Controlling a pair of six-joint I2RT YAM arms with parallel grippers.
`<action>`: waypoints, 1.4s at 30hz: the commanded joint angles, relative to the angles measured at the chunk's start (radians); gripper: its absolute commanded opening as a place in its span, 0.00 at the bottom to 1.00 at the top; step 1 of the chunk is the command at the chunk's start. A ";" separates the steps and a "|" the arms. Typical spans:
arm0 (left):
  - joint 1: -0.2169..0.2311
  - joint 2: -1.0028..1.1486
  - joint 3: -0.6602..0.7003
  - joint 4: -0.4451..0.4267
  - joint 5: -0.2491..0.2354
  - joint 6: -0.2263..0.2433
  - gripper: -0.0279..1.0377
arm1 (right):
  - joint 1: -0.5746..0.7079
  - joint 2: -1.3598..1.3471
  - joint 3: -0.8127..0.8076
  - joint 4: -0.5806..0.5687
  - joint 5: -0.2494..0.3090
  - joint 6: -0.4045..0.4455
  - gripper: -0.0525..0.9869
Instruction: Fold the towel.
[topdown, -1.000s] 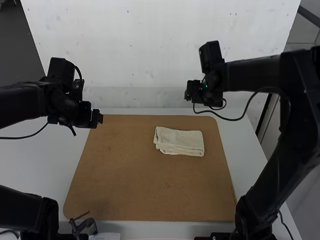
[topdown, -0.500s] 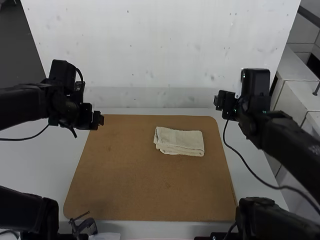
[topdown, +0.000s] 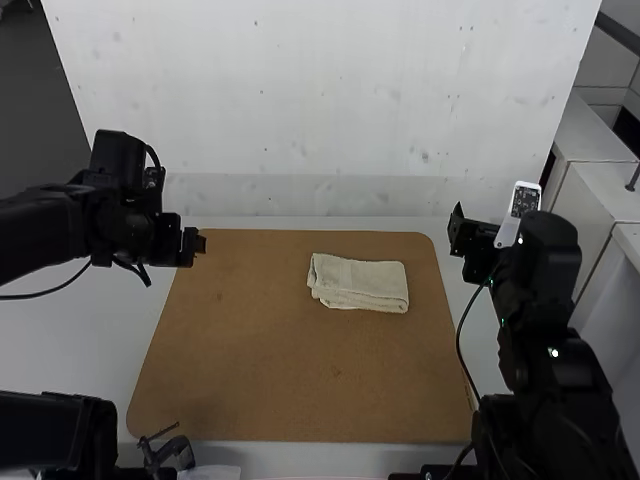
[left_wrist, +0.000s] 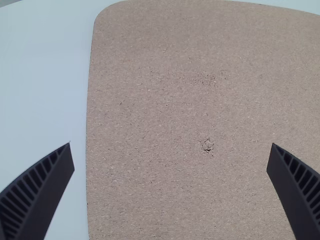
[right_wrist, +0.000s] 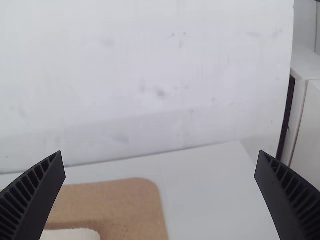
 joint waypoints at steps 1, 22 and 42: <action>-0.004 -0.081 -0.025 0.011 -0.003 -0.011 0.97 | -0.001 -0.095 -0.019 0.002 0.004 -0.021 0.98; -0.067 -0.699 -0.169 0.002 -0.189 -0.020 0.95 | 0.000 -0.173 -0.081 0.004 -0.013 -0.022 0.98; 0.116 -1.019 -0.154 -0.178 -0.152 -0.031 0.93 | -0.001 -0.173 -0.088 -0.001 -0.025 -0.022 0.98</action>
